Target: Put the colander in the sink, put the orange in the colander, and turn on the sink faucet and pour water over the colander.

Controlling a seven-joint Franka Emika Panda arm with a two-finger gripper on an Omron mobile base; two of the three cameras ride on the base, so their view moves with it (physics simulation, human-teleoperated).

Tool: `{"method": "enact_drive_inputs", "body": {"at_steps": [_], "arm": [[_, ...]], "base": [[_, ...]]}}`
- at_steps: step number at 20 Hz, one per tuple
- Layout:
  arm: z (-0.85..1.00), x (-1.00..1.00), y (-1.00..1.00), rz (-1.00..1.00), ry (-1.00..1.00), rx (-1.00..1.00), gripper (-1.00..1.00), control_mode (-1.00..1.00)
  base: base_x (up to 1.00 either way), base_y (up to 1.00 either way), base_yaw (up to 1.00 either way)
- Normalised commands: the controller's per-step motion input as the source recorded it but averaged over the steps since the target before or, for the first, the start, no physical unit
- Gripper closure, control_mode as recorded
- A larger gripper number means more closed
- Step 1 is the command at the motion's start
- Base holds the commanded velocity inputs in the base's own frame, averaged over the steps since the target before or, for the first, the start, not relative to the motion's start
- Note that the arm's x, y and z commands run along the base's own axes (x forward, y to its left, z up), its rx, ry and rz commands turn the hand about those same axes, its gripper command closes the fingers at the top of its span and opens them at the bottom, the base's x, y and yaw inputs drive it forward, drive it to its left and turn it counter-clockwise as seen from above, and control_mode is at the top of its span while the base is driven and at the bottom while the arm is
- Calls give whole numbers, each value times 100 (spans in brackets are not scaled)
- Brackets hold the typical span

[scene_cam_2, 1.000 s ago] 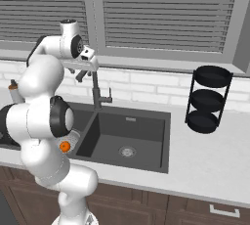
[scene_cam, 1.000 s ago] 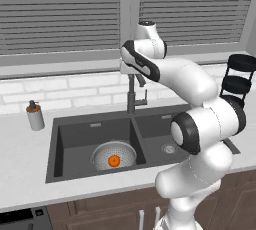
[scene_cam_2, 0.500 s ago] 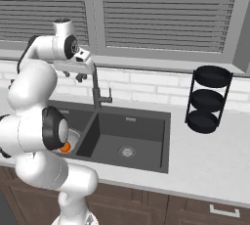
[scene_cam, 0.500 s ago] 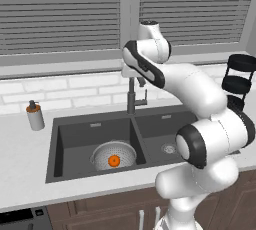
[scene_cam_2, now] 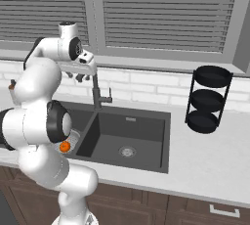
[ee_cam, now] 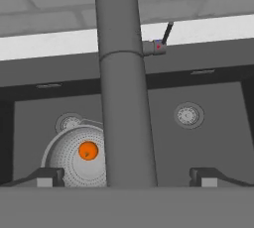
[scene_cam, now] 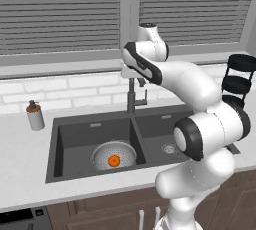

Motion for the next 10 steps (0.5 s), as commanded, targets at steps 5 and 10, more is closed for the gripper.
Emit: {"method": "enact_drive_inputs", "body": {"at_steps": [5, 10], "arm": [[0, 34, 0, 0, 14, 0, -100, -100], [-1, -21, 0, 0, 3, 0, -100, -100]], "base": [[0, 0, 0], [0, 0, 0]]}}
